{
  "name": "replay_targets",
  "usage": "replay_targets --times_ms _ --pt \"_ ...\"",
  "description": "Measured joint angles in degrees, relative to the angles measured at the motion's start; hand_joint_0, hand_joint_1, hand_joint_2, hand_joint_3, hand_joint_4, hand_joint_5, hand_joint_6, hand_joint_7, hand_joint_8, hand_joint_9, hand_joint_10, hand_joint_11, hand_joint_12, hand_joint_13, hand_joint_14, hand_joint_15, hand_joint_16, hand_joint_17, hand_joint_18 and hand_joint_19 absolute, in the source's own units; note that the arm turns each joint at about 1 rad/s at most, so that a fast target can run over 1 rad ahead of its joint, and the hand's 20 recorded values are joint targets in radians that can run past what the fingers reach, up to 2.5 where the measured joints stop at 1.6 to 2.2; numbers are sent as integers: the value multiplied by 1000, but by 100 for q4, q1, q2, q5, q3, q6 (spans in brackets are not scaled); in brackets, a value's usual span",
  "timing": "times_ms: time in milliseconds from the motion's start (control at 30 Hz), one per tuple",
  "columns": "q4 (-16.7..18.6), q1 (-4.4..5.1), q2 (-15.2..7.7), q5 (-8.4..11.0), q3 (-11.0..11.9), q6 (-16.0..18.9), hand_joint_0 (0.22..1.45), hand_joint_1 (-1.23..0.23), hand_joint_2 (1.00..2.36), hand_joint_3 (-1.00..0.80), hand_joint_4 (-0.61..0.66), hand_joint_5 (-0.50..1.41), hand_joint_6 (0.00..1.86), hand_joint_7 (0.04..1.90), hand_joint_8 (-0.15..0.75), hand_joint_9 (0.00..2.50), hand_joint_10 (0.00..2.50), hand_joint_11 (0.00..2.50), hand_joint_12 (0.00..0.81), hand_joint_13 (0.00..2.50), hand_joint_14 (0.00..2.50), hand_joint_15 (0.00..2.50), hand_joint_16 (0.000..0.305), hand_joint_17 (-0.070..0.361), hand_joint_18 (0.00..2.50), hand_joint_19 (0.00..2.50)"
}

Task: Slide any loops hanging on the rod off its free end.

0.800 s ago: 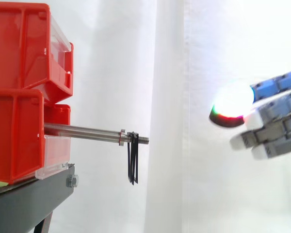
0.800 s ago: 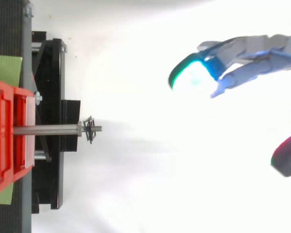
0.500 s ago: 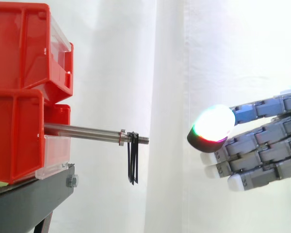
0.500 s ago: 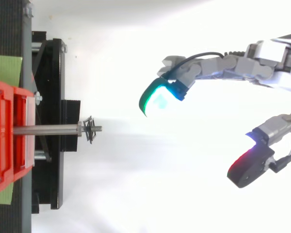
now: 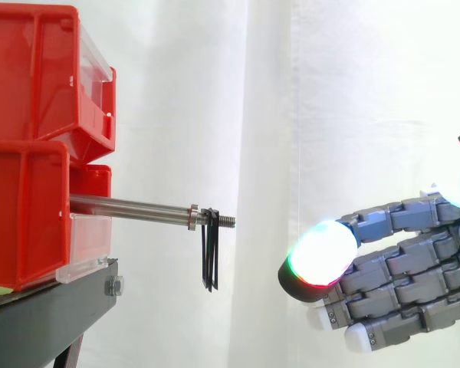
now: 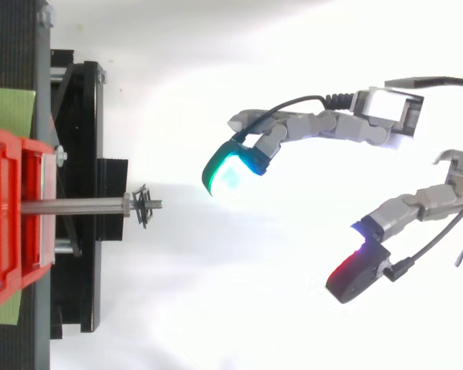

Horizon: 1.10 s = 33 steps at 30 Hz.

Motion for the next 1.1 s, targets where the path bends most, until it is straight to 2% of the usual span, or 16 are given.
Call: replay_targets --times_ms 167,367,467,600,833,933,1100 --pt "286 -5 -226 3 1 -181 478 -716 1000 -500 197 -265 502 666 248 48 0 0 354 216 0 0 54 122 274 48" --pt "897 -38 -645 23 50 -10 480 -694 1000 -500 198 -262 502 668 253 71 0 0 351 234 0 0 53 120 284 60" --pt "1103 -60 -845 61 153 51 482 -681 1000 -500 197 -260 502 671 253 85 0 0 352 244 0 0 53 120 287 59" --pt "1192 -94 -1102 105 359 74 481 -670 1000 -500 199 -258 502 673 254 95 0 0 351 255 0 0 53 119 296 67" --pt "1242 -204 -1656 98 884 137 483 -655 1000 -500 201 -255 502 675 257 110 0 0 349 271 0 0 53 118 307 82" --pt "1247 -237 -1758 94 1032 145 484 -649 1000 -500 201 -254 502 677 259 120 0 0 347 275 0 0 52 118 312 89" --pt "1445 -261 -1798 78 1105 -23 487 -642 1000 -500 205 -250 502 678 260 136 0 0 347 289 0 0 52 117 322 104"
